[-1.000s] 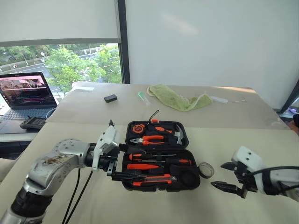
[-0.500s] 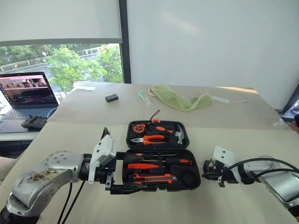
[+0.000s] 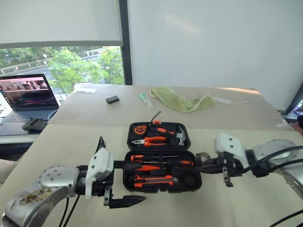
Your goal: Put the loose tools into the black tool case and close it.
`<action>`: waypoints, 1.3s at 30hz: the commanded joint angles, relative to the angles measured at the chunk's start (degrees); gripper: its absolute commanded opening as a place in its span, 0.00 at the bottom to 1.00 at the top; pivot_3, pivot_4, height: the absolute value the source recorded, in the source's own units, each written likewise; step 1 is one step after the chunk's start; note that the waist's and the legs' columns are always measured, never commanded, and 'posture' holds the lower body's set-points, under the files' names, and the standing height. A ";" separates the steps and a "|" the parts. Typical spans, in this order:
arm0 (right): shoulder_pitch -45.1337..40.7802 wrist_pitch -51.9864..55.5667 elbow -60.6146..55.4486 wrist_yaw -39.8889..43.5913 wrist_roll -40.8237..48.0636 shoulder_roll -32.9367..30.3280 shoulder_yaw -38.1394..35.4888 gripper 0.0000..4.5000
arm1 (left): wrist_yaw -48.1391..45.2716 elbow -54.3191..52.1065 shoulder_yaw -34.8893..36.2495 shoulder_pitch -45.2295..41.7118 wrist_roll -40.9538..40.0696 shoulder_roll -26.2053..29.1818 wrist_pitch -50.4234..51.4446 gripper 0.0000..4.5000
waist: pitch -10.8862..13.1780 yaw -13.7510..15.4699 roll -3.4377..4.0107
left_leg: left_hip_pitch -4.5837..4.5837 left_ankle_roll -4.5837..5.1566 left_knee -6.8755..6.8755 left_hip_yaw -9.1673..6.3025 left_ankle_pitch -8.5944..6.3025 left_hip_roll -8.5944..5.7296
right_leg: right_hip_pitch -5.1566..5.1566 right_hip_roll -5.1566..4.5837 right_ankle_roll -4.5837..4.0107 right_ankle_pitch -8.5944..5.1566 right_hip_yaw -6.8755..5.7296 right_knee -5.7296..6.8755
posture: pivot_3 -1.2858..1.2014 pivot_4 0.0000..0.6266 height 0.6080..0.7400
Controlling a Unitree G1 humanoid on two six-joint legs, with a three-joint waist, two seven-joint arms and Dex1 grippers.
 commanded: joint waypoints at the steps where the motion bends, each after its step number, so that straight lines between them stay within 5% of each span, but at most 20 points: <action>1: -2.77 0.28 2.10 -0.79 -4.81 1.14 6.59 0.02 | -1.21 0.15 0.66 -1.41 -0.09 0.68 -1.70 1.00 | 0.00 -0.11 0.00 | -0.04 0.02 0.01 0.02 0.00 -0.04 | -0.04 -0.01 0.02 0.01 0.04 -0.01 | 0.52 0.24 1.00; 14: -6.47 0.32 3.67 2.26 -9.72 2.97 16.45 0.02 | 0.91 -3.98 2.38 4.29 -0.14 0.66 -1.99 1.00 | 0.00 -0.21 0.00 | -0.15 0.13 -0.02 0.07 -0.10 -0.08 | -0.14 -0.15 0.47 0.23 0.01 -0.05 | 0.52 0.24 1.00; 15: -6.60 0.47 3.71 2.42 -9.68 3.12 16.33 0.18 | 1.04 -4.12 2.42 4.45 -0.19 0.71 -1.96 1.00 | 0.00 -0.22 0.00 | -0.15 0.12 -0.02 0.06 -0.10 -0.08 | -0.13 -0.16 0.46 0.24 0.00 -0.06 | 0.52 0.24 1.00; 16: -6.89 1.05 3.62 2.13 -9.40 3.56 15.78 0.24 | 1.16 -4.15 2.51 4.56 -0.25 0.78 -1.86 1.00 | 0.00 -0.22 0.00 | -0.15 0.12 -0.02 0.06 -0.10 -0.08 | -0.12 -0.16 0.46 0.24 0.00 -0.05 | 0.52 0.24 1.00; 18: -7.57 3.72 3.05 1.59 -7.14 4.52 13.62 0.40 | 1.46 -3.97 2.63 4.60 -0.24 0.83 -1.65 1.00 | 0.00 -0.27 0.00 | -0.12 0.10 -0.02 0.05 -0.08 -0.08 | -0.11 -0.16 0.46 0.24 -0.01 -0.04 | 0.52 0.24 1.00; 24: -7.86 10.81 0.67 1.12 2.35 5.89 3.50 0.40 | 3.50 -1.45 1.97 4.07 0.77 -0.18 -1.28 1.00 | 0.01 -0.25 0.01 | -0.17 0.06 -0.04 0.04 -0.06 -0.08 | -0.16 -0.16 0.46 0.25 -0.02 -0.02 | 0.52 0.24 1.00; 30: -5.20 11.49 3.92 -12.42 4.58 16.54 -9.94 0.40 | 20.20 6.31 0.90 -3.91 3.49 -6.09 6.91 1.00 | 0.01 -0.12 -0.01 | -0.14 0.09 -0.02 -0.06 -0.08 -0.09 | -0.08 -0.18 0.51 0.34 -0.01 0.00 | 0.52 0.24 1.00; 33: -5.86 8.33 7.58 -18.49 0.69 19.72 -11.21 0.54 | 29.83 9.24 -0.08 -9.83 4.36 -11.06 12.62 1.00 | 0.00 -0.06 -0.02 | -0.14 0.03 0.00 -0.05 -0.03 -0.13 | -0.08 -0.13 0.51 0.45 0.02 0.02 | 0.52 0.24 1.00; 39: -14.44 7.69 24.19 -31.50 -8.70 26.22 -8.13 0.99 | 54.61 20.04 0.04 -26.85 10.97 -25.60 27.36 1.00 | 0.04 -0.31 -0.09 | -0.19 -0.41 0.07 -0.04 0.26 -0.22 | -0.11 -0.05 0.58 0.53 0.05 0.10 | 0.52 0.24 1.00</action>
